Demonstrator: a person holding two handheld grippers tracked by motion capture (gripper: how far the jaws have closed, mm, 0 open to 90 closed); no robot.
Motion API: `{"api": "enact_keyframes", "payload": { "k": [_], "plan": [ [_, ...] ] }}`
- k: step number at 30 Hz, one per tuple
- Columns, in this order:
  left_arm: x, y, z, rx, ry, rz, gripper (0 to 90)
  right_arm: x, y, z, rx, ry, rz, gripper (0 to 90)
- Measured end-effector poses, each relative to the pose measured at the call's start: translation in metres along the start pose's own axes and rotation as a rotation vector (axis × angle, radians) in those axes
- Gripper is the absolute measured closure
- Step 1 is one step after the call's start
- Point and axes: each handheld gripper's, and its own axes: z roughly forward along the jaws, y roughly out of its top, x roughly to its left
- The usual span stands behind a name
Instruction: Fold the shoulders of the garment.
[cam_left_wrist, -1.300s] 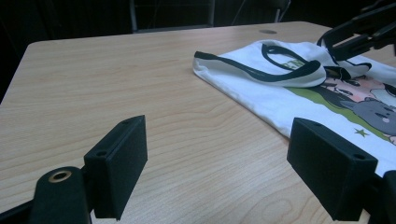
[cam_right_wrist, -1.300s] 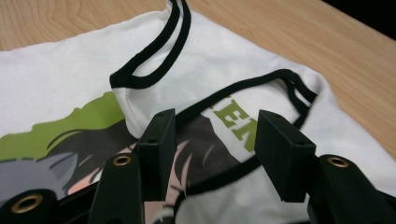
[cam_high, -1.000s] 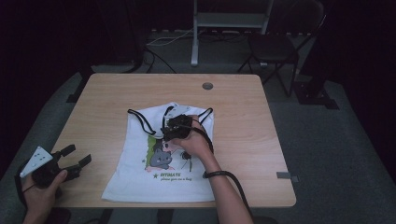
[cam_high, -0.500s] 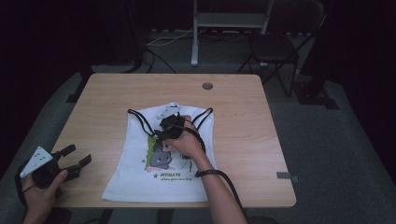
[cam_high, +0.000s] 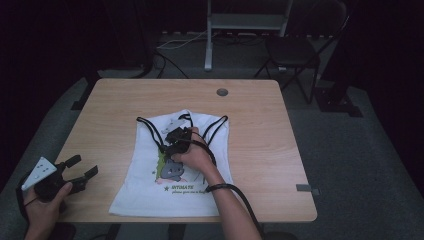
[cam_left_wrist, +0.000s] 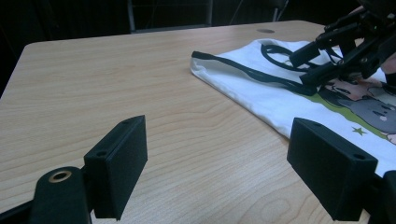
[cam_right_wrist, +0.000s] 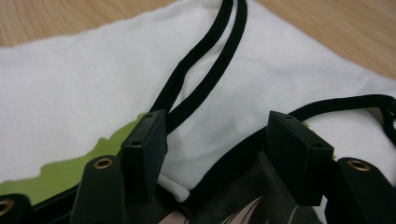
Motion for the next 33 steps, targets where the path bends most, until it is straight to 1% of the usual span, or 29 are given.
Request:
{"api": "enact_keyframes", "payload": {
  "k": [4,6,7,9,10,12,14,15,16,18,20,22,24,25,28,31,33],
  "plan": [
    [0.000,0.000,0.000,0.000,0.000,-0.001,20.0,0.000,0.000,0.000,0.001,0.000,-0.005,38.0],
    [0.000,0.000,0.000,-0.001,0.000,-0.001,20.0,0.000,0.000,-0.002,-0.002,-0.003,0.000,35.6],
    [0.000,0.000,0.000,-0.001,-0.001,-0.002,20.0,-0.001,0.000,-0.004,-0.010,-0.001,0.012,34.3],
    [0.000,0.000,0.000,-0.002,-0.001,-0.004,20.0,-0.006,0.000,-0.012,-0.044,0.000,0.061,29.9],
    [0.000,0.000,0.000,-0.001,-0.001,-0.003,20.0,-0.010,-0.001,-0.016,-0.060,-0.002,0.089,27.4],
    [0.000,0.000,0.000,-0.001,-0.003,-0.002,20.0,-0.019,-0.005,-0.026,-0.072,-0.022,0.120,22.0],
    [0.001,0.000,0.000,-0.002,-0.003,-0.006,20.0,-0.030,-0.011,-0.036,-0.080,-0.037,0.157,20.5],
    [0.001,0.000,0.000,-0.007,-0.006,-0.015,20.0,-0.034,-0.014,-0.040,-0.081,-0.046,0.174,19.9],
    [0.001,0.000,0.000,-0.011,-0.008,-0.021,20.0,-0.041,-0.019,-0.046,-0.081,-0.062,0.197,18.8],
    [0.001,0.000,0.000,-0.015,-0.010,-0.029,20.0,-0.051,-0.028,-0.056,-0.081,-0.091,0.221,13.2],
    [0.001,0.000,0.002,-0.019,-0.014,-0.037,19.9,-0.060,-0.036,-0.066,-0.075,-0.117,0.244,13.2],
    [0.001,0.002,0.004,-0.020,-0.019,-0.044,20.0,-0.068,-0.044,-0.074,-0.075,-0.132,0.263,13.2],
    [0.002,0.007,0.008,-0.026,-0.019,-0.038,20.0,-0.075,-0.051,-0.081,-0.073,-0.148,0.279,13.2],
    [0.001,0.010,0.010,-0.030,-0.024,-0.041,20.0,-0.078,-0.054,-0.084,-0.075,-0.154,0.286,13.2],
    [0.000,0.018,0.019,-0.025,-0.034,-0.025,19.9,-0.087,-0.061,-0.092,-0.081,-0.168,0.303,13.2],
    [0.000,0.027,0.033,-0.007,-0.049,-0.011,20.0,-0.094,-0.068,-0.099,-0.082,-0.184,0.322,13.2],
    [-0.001,0.033,0.045,0.003,-0.063,-0.009,19.9,-0.098,-0.071,-0.104,-0.081,-0.192,0.334,13.2]
  ]
}}
